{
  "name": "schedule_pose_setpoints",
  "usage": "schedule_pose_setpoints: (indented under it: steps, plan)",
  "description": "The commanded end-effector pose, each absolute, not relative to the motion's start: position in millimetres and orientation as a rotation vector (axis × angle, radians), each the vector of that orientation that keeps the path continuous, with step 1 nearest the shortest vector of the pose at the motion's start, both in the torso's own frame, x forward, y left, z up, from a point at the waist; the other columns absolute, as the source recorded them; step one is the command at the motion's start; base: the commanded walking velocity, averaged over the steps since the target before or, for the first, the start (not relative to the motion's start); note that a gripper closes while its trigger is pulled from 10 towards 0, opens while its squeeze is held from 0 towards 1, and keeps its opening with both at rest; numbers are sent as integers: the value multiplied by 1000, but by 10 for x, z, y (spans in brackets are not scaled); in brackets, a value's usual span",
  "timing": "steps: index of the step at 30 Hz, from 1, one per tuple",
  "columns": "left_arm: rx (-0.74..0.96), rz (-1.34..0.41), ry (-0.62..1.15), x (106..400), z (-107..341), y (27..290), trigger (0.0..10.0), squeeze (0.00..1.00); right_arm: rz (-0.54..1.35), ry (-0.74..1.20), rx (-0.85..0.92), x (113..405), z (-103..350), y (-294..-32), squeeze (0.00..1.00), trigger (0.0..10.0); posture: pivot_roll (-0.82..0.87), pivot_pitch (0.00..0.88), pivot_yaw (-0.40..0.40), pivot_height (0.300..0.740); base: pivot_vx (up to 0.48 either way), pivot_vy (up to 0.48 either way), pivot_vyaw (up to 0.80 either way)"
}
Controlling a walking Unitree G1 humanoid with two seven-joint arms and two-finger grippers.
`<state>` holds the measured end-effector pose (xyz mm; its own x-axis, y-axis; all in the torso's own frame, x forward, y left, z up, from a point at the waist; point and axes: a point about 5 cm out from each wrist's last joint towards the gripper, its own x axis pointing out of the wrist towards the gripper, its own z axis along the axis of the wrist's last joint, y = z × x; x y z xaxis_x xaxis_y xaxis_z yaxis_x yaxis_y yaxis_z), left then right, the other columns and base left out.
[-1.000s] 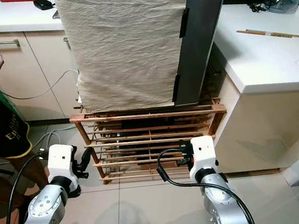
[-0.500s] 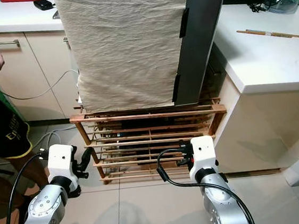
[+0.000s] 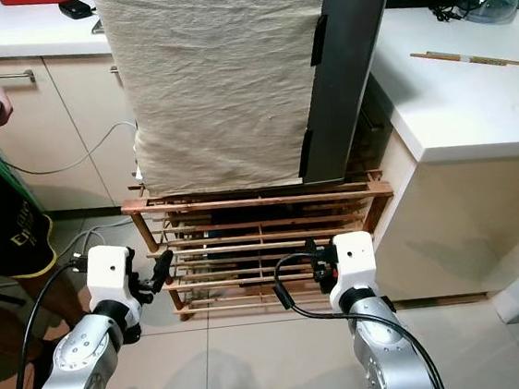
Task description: Clothes washing
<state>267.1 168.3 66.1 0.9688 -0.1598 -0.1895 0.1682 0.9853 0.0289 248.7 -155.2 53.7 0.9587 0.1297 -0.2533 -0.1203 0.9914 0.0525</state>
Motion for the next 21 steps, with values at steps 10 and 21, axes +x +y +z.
schedule_pose_setpoints:
  steps: [10,21]
  plan:
    - [18,-111,161,2701,676,1774,10000,1000,61,179,43,2514,657,-1669,1000,10000,-69,0,13,740,0,0,0]
    - [-61,-229,105,2776,985,1580,10000,0,-13,84,53,2581,908,-1752,1000,10000,-83,0,31,740,0,0,0]
